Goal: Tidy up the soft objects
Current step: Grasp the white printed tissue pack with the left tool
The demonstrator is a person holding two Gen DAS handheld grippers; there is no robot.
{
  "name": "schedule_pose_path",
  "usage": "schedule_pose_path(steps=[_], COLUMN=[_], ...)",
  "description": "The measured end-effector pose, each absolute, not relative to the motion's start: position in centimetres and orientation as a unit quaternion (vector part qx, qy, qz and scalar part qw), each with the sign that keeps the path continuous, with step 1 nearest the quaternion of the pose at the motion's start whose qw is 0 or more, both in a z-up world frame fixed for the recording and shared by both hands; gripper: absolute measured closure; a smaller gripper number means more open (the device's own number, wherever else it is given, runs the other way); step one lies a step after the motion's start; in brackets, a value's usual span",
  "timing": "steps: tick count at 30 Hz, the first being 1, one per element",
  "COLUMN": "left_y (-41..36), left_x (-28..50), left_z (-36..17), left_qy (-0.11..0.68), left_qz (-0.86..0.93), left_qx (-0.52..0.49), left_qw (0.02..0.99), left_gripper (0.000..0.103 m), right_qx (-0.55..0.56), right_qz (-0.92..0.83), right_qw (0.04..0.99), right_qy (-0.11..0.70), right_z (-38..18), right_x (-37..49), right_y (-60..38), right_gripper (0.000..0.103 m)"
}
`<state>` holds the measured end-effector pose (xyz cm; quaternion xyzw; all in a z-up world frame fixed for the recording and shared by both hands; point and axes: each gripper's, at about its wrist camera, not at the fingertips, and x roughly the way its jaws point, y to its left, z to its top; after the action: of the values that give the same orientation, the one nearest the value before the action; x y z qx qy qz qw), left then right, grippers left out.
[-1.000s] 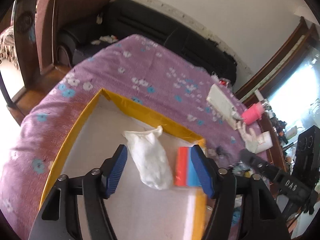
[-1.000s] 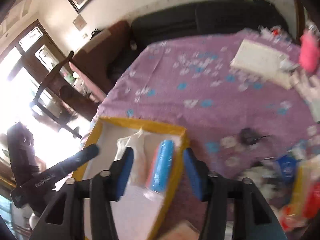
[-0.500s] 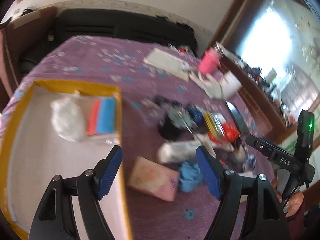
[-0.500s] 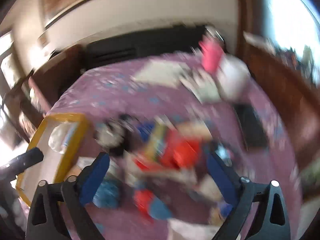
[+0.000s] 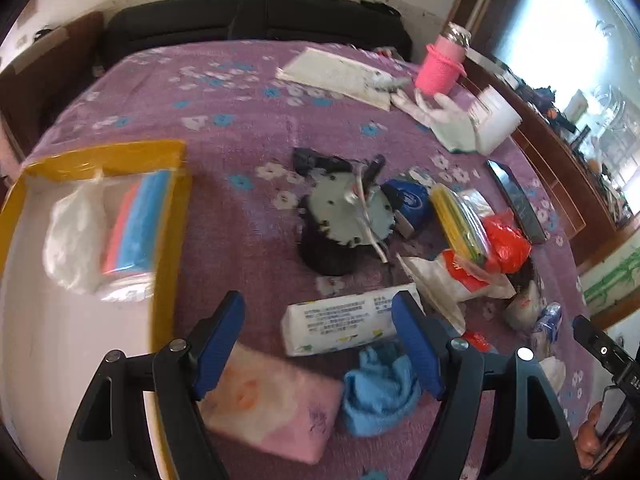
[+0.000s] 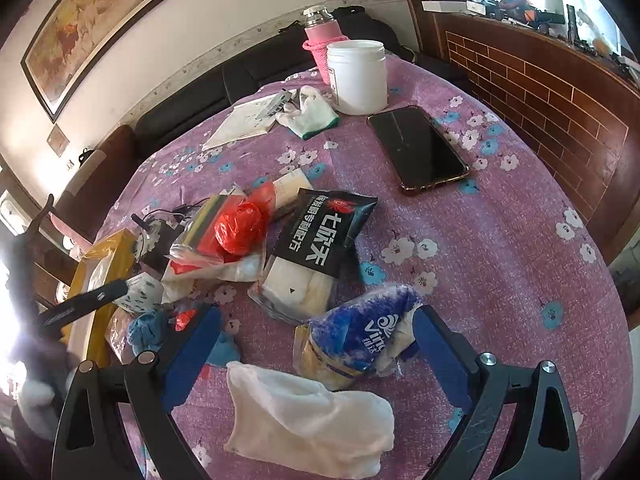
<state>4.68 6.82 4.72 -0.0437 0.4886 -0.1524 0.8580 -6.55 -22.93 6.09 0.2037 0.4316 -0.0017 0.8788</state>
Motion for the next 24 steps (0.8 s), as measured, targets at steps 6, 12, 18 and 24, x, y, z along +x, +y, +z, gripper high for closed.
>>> schedule_pose_path(steps=[6, 12, 18, 24], left_y=[5.0, 3.7, 2.5, -0.4], left_x=[1.6, -1.2, 1.9, 3.8], left_z=[4.8, 7.2, 6.0, 3.4], left_qy=[0.562, 0.506, 0.491, 0.532], left_qz=[-0.280, -0.251, -0.227, -0.194], left_qx=[-0.093, 0.010, 0.026, 0.050], left_qw=[0.773, 0.825, 0.841, 0.823], left_gripper=[0.038, 0.037, 0.031, 0.029], right_qx=[0.209, 0.221, 0.226, 0.222], right_qz=[0.010, 0.011, 0.020, 0.011], right_qw=[0.878, 0.876, 0.871, 0.872], right_qy=[0.430, 0.429, 0.437, 0.436], right_z=[5.8, 5.3, 4.9, 5.2], right_x=[-7.4, -7.6, -7.8, -8.4], right_y=[-23.5, -24.0, -23.5, -24.0], right_gripper=[0.004, 0.004, 0.004, 0.004])
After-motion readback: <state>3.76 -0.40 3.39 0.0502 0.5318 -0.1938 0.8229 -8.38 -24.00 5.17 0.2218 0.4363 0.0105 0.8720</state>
